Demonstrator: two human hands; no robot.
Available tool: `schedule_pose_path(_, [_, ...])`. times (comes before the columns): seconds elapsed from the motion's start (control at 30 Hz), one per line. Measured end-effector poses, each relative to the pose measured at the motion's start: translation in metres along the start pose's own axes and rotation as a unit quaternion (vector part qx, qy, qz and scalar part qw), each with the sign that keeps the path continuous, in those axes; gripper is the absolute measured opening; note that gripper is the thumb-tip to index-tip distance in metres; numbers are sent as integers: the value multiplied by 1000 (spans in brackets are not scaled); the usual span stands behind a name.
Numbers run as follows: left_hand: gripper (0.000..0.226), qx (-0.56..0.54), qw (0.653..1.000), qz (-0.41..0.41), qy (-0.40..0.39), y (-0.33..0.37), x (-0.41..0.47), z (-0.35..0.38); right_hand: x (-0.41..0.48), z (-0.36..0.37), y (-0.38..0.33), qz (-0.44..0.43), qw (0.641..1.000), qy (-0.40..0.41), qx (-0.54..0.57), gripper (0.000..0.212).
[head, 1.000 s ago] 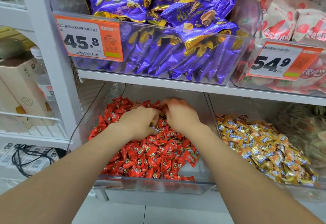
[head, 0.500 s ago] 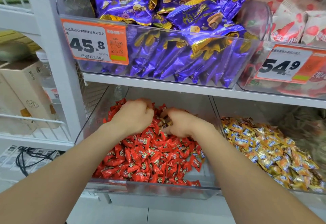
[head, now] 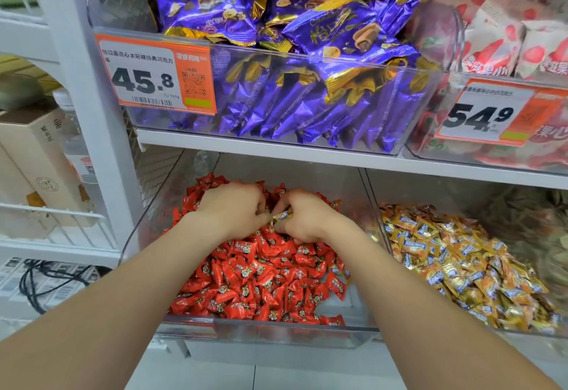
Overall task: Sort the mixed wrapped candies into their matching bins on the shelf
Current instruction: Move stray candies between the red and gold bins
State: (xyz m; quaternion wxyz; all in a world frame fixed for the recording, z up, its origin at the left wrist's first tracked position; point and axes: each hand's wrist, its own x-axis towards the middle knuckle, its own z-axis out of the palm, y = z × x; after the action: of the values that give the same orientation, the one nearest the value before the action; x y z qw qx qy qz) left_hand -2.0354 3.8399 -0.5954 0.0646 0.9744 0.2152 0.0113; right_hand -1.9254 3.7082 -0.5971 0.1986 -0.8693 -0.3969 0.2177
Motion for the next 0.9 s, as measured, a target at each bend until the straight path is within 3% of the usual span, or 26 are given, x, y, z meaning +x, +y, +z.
schedule_pose_path(0.13, [7, 38, 999, -2, -5, 3, -1, -9, -6, -15, 4, 25, 998, 27, 42, 21])
schedule_pose_path(0.23, [26, 50, 998, 8, -31, 5, -2, -9, -14, -26, 3, 44, 991, 55, 114, 23])
schedule_pose_path(0.33, [15, 15, 1000, 14, -12, 11, -2, -8, -23, -31, 3, 71, 985, 72, 137, 28])
schedule_pose_path(0.47, [35, 42, 999, 25, 2, 18, 0, -3, -27, -31, 6, 107, 983, 105, 108, 39])
schedule_pose_path(0.63, [51, 101, 990, 46, -84, 21, 6, 4, -26, -30, 11, 110, 984, 92, 102, 47])
schedule_pose_path(0.8, [44, 98, 993, 46, -44, 24, 6, 7, -20, -26, 18, 85, 993, 84, -10, 26])
schedule_pose_path(0.9, [38, 85, 995, 40, -47, 26, 5, 8, -23, -25, 20, 46, 993, 71, -77, 24])
